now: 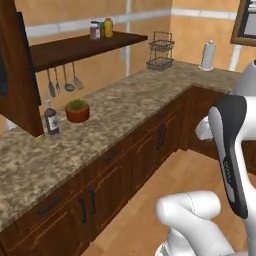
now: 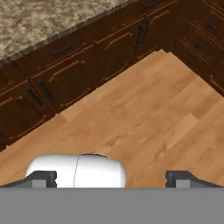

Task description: Gather all objects into one cabinet and sort the glasses and bowls to opposite sides.

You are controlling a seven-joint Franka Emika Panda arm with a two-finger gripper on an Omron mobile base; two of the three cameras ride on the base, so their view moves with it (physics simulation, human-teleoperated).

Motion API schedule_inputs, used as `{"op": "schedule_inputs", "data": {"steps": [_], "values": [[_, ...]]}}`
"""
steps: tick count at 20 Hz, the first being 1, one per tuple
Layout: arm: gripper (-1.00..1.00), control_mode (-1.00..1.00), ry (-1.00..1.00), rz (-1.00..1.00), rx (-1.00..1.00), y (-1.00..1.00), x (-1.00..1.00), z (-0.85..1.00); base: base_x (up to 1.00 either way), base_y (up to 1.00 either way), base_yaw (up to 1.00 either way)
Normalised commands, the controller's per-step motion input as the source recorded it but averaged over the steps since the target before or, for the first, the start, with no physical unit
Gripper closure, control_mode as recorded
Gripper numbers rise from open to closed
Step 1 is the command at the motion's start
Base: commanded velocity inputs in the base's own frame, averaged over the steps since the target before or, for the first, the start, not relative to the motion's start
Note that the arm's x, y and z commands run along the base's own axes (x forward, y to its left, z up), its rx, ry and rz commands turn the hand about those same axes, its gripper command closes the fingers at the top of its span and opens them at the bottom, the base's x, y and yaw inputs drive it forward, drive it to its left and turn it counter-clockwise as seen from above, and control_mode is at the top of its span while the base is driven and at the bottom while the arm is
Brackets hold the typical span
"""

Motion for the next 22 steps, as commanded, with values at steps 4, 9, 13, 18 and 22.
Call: {"op": "schedule_inputs", "data": {"steps": [4,9,13,18,22], "values": [[-1.0,1.0,0.0,0.0,0.0,0.0,0.0,0.0,0.22,-0.42,-0.9],[-1.0,1.0,0.0,0.0,0.0,0.0,0.0,0.0,0.28,-0.66,-0.84],[-1.0,1.0,0.0,0.0,0.0,0.0,0.0,0.0,0.53,-0.84,-0.71],[-1.0,1.0,0.0,0.0,0.0,0.0,0.0,0.0,0.67,-0.73,-0.54],[-1.0,1.0,0.0,0.0,0.0,0.0,0.0,0.0,0.92,-0.5,-0.06]]}}
